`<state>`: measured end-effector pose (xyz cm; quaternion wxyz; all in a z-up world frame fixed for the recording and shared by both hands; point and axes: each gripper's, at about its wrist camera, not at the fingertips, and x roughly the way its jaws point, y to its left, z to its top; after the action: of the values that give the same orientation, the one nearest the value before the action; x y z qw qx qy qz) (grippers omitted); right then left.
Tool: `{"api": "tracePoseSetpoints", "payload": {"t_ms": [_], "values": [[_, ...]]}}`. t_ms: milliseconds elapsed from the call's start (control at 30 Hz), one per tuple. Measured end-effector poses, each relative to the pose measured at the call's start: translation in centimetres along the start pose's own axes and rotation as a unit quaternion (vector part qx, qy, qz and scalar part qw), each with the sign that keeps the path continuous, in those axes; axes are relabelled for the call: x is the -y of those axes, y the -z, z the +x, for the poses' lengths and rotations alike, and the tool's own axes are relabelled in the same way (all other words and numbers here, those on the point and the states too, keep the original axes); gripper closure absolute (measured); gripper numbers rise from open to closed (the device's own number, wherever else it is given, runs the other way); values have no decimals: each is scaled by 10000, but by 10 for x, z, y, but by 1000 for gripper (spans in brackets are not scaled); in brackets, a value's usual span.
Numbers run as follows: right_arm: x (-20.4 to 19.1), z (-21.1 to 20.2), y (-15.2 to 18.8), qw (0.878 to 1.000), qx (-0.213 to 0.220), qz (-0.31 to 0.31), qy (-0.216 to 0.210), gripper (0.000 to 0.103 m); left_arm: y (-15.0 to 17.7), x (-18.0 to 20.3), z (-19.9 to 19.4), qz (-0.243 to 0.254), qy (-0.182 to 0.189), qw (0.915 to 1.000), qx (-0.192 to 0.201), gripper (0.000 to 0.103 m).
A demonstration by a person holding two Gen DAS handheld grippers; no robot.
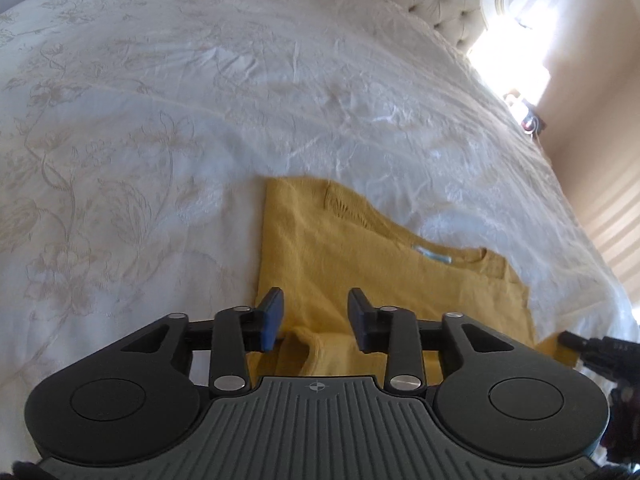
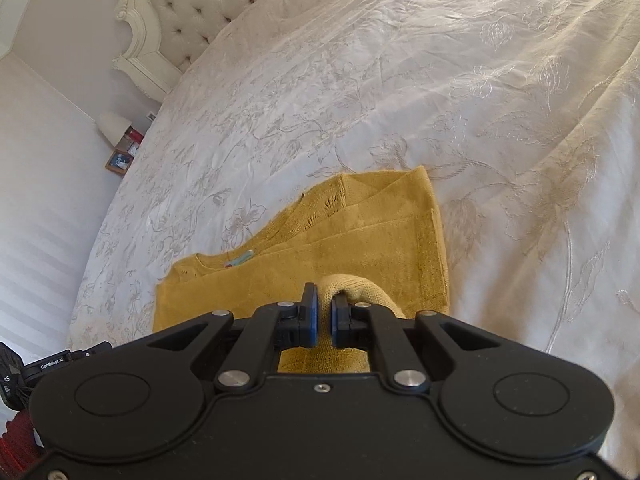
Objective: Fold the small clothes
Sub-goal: 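Lift the hem with both grippers and fold it toward the collar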
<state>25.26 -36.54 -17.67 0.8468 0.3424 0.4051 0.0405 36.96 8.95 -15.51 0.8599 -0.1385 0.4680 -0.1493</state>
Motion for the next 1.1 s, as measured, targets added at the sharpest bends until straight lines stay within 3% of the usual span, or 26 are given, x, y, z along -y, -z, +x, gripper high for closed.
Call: {"api": "tracePoseSetpoints", "payload": {"t_ms": [200, 500, 567, 633, 667, 800, 900, 1000, 1100], "values": [[7, -1, 12, 9998, -74, 172, 120, 90, 29, 9, 8, 309, -88, 9988, -362, 60], [9, -4, 15, 9997, -43, 179, 155, 89, 23, 22, 29, 726, -126, 9955, -594, 61], [9, -5, 15, 9997, -33, 184, 162, 89, 25, 27, 36, 876, -288, 9928, -760, 66], [9, -6, 17, 9997, -15, 197, 163, 89, 29, 28, 40, 865, -270, 9926, -811, 100], [8, -8, 18, 9997, -9, 206, 164, 89, 30, 26, 40, 716, -133, 9939, -824, 100], [6, -19, 24, 9995, 44, 277, 162, 89, 32, 18, 15, -180, 323, 9988, -318, 100], [2, -37, 20, 9985, 309, 449, 7, 89, 22, 11, -18, -1006, 603, 9925, 337, 100], [-1, -36, 4, 9979, 473, 450, -54, 89, 1, 9, -30, -1074, 513, 9906, 670, 100], [4, -11, -18, 9978, 468, 469, 43, 89, -25, 5, -14, -1073, 325, 9900, 859, 100]]}}
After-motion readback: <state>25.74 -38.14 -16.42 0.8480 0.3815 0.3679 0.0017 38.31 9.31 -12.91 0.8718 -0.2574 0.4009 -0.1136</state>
